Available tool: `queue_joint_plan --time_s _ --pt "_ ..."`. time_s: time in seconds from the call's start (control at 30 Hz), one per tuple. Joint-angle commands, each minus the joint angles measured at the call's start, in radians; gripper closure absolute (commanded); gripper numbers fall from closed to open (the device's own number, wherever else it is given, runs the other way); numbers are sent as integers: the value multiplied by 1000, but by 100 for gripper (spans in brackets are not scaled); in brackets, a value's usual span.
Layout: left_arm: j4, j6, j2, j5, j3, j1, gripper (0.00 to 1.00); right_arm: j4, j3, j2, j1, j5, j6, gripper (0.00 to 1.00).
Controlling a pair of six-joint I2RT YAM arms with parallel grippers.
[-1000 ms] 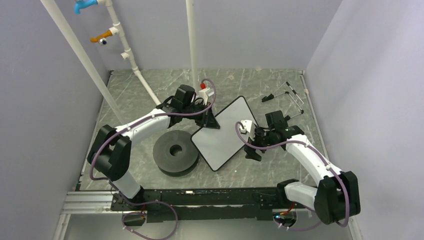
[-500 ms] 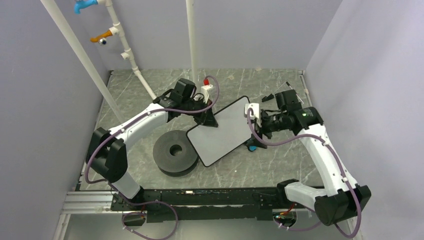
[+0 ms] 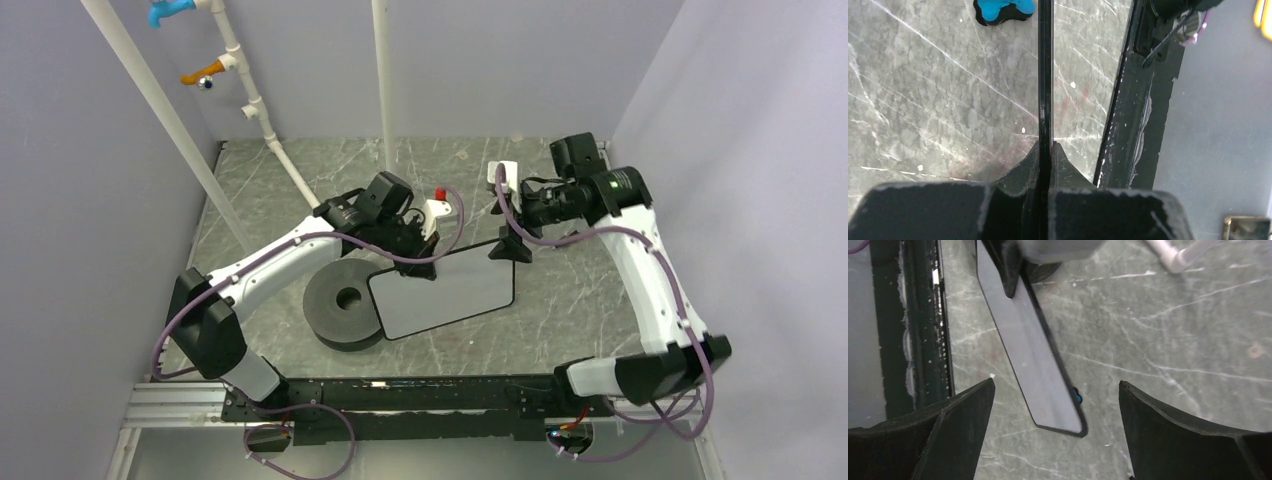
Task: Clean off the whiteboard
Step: Pass from the left arm to the right
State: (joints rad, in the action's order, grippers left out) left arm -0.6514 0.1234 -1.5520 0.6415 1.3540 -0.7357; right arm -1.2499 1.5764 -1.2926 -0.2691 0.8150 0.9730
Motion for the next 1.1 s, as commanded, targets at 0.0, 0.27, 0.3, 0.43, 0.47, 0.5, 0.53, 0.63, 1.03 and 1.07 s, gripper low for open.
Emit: queue_joint_plan --time_s 0.0,0.27,0.3,0.43,0.47,0.5,0.53,0.63,1.03,1.07 --pt "-8 149 77 -5 83 -26 100 -133 44 -102 -7 19 39 8" --pt "-21 183 61 -7 119 -45 100 -151 -54 -152 -111 11 11 32" --pt "-25 186 55 -8 129 -51 100 -139 -63 -159 -130 -1 -4 36" --pt "-53 205 32 -26 165 -69 100 -171 -43 -203 -157 0 -4 63" --pt "-56 206 32 -29 169 -71 100 -181 -36 -214 -157 2 -4 74" --pt "-54 208 33 -29 168 -71 100 -189 -32 -223 -157 -1 -1 83" --pt "-48 206 37 -32 163 -71 100 -190 -32 -228 -157 -7 -5 99" --pt "-28 207 53 -28 142 -71 100 -174 -43 -225 -157 -23 -14 100" --pt "226 113 134 -9 7 -67 44 -136 -100 -69 -32 -9 -68 100" --pt "251 97 143 -10 3 -64 42 -139 -111 -60 -14 -9 -71 100"
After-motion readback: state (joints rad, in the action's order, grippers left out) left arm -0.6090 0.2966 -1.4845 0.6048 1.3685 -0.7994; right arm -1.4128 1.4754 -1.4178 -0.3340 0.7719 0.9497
